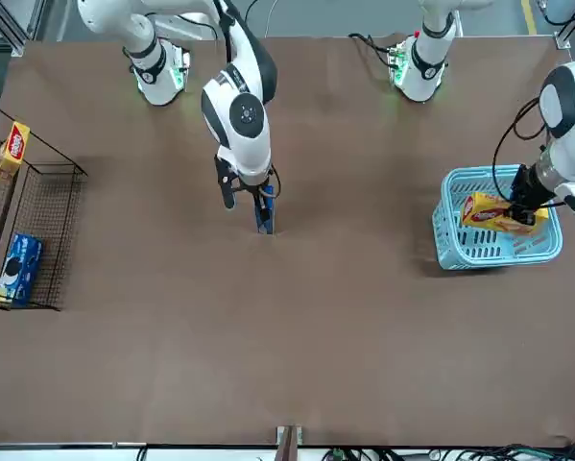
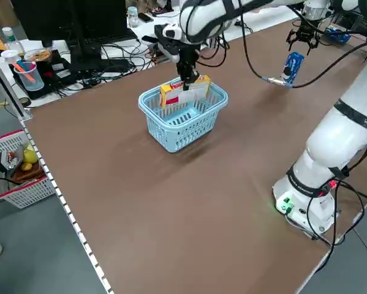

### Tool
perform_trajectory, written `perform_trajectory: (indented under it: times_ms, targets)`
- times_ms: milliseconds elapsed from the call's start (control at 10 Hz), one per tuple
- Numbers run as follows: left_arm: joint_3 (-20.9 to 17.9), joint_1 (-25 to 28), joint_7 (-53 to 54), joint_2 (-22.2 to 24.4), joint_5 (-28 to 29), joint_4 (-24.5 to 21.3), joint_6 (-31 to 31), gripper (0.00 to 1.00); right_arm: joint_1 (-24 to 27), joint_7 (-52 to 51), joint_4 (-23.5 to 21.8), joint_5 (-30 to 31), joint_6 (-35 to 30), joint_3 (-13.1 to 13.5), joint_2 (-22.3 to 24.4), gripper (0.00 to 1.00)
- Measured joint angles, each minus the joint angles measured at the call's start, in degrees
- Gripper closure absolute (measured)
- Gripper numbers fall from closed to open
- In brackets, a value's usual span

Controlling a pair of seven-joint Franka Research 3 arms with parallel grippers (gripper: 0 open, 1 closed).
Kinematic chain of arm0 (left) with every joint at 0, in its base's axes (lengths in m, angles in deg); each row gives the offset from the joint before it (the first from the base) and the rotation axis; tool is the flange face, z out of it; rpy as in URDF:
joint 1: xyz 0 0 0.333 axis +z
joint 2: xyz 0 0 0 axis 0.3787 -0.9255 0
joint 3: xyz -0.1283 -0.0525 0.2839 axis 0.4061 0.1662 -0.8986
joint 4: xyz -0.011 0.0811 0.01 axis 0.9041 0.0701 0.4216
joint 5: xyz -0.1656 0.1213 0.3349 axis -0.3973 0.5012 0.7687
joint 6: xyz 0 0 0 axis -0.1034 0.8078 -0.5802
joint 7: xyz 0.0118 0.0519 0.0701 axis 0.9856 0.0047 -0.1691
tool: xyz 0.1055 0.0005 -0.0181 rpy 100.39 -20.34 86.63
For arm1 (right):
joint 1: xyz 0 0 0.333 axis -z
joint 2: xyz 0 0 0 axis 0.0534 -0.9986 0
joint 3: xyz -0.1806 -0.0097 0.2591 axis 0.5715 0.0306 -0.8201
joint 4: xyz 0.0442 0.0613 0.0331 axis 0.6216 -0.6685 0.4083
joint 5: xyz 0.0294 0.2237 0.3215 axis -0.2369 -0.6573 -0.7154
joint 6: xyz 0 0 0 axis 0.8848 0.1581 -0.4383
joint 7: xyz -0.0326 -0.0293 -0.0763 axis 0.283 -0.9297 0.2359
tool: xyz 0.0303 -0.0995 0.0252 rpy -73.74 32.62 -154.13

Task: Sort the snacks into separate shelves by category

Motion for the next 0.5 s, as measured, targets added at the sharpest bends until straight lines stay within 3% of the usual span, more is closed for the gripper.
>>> perform_trajectory:
  times_ms: [200,500]
  targets:
    - [0.1,0.0,-0.7,0.0,0.6,5.4,6.9,0.83,0.0,0.0,-1.1,0.0,1.5,0.0,0.1,0.00]
    - [2.7,-1.5,-1.0,-2.6,0.7,18.7,17.5,0.83,-0.3,0.0,-1.7,0.0,2.6,0.0,0.1,0.00]
